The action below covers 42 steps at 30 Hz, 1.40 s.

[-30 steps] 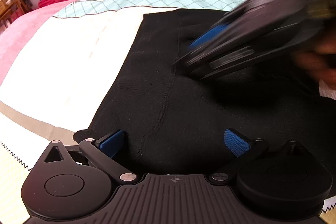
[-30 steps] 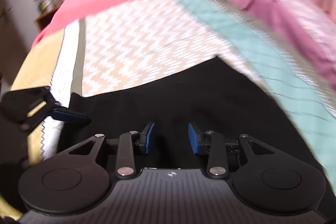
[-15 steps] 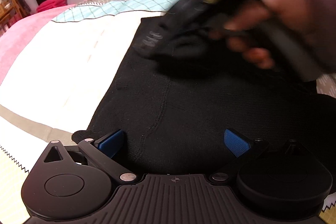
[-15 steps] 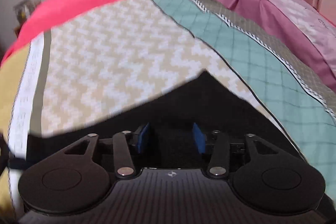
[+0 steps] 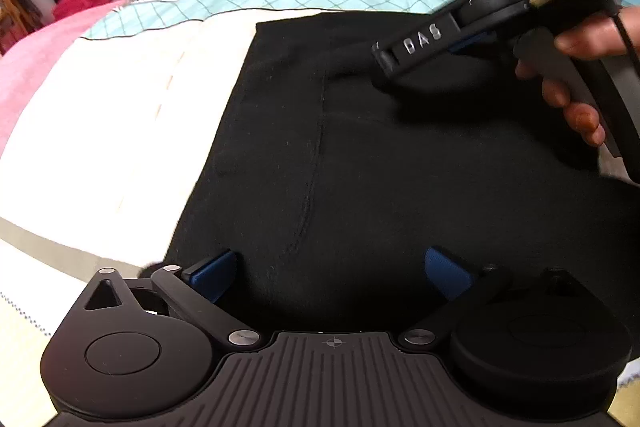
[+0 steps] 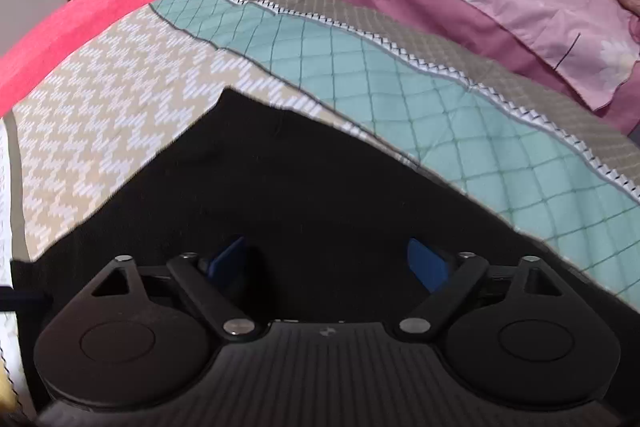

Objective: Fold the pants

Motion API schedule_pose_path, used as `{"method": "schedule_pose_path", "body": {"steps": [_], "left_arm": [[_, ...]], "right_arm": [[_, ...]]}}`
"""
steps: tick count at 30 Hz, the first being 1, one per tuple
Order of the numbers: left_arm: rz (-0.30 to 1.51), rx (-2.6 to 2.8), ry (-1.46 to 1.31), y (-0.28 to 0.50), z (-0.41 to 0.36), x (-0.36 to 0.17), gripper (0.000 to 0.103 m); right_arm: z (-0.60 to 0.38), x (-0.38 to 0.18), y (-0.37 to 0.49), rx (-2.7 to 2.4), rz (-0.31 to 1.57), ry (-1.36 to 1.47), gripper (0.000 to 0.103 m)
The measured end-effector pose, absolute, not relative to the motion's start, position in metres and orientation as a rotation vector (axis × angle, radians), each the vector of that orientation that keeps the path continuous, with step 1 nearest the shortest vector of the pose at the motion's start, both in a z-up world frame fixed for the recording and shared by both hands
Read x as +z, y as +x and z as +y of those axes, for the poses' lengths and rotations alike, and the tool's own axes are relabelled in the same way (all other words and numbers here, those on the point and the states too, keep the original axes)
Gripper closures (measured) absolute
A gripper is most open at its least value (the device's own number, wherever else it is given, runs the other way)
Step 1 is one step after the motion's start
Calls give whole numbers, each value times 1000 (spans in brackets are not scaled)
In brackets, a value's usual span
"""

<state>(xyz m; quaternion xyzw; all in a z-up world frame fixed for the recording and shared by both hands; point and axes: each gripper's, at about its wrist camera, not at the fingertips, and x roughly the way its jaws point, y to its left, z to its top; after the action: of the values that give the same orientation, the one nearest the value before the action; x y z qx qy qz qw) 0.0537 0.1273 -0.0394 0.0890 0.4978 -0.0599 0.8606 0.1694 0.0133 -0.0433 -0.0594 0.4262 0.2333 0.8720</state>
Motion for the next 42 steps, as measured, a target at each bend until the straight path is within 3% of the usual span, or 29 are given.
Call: {"method": "schedule_pose_path", "body": {"steps": [6,11,14,17,19,20,21,22,24,25,28,31,35,37,38,42], "left_arm": [[959,-172,195,79,115,2,0],[999,-162,170,143,79,-11,0],[1060,-123,182,177,54,-34,0],[1107,-82,187,195,40,-60,0],[1093,-76,193,197,41,-64,0],[1084,-77,191,195,41,-64,0],[1076,-78,188,192,42,-65,0],[1064,-80,190,189,42,-66,0],[1057,-74,197,186,41,-67,0],[1060,-68,195,185,41,-67,0],[1074,-51,191,186,38,-63,0],[1073,-46,196,190,38,-64,0],[1059,-41,200,189,37,-66,0],[1057,-36,201,188,36,-66,0],[1057,-33,200,188,35,-66,0],[1060,-25,196,189,35,-66,0]], "right_arm": [[-83,1,138,345,775,58,15],[-130,-47,134,111,957,-17,23],[-134,-47,124,123,879,-62,26],[-160,-29,106,116,792,15,14],[-179,-35,103,113,847,23,13],[-186,-43,106,117,901,-6,20],[-199,-50,103,88,932,-24,37],[-216,-46,96,76,900,1,41],[-257,-32,77,29,818,149,21],[-282,-24,62,-29,756,228,18],[-355,-16,28,-294,641,391,17],[-419,-31,17,-637,656,481,16],[-452,-50,25,-694,648,533,19],[-448,-48,37,-690,640,452,58],[-448,-46,39,-672,633,423,87],[-449,-41,27,-693,602,510,89]]}}
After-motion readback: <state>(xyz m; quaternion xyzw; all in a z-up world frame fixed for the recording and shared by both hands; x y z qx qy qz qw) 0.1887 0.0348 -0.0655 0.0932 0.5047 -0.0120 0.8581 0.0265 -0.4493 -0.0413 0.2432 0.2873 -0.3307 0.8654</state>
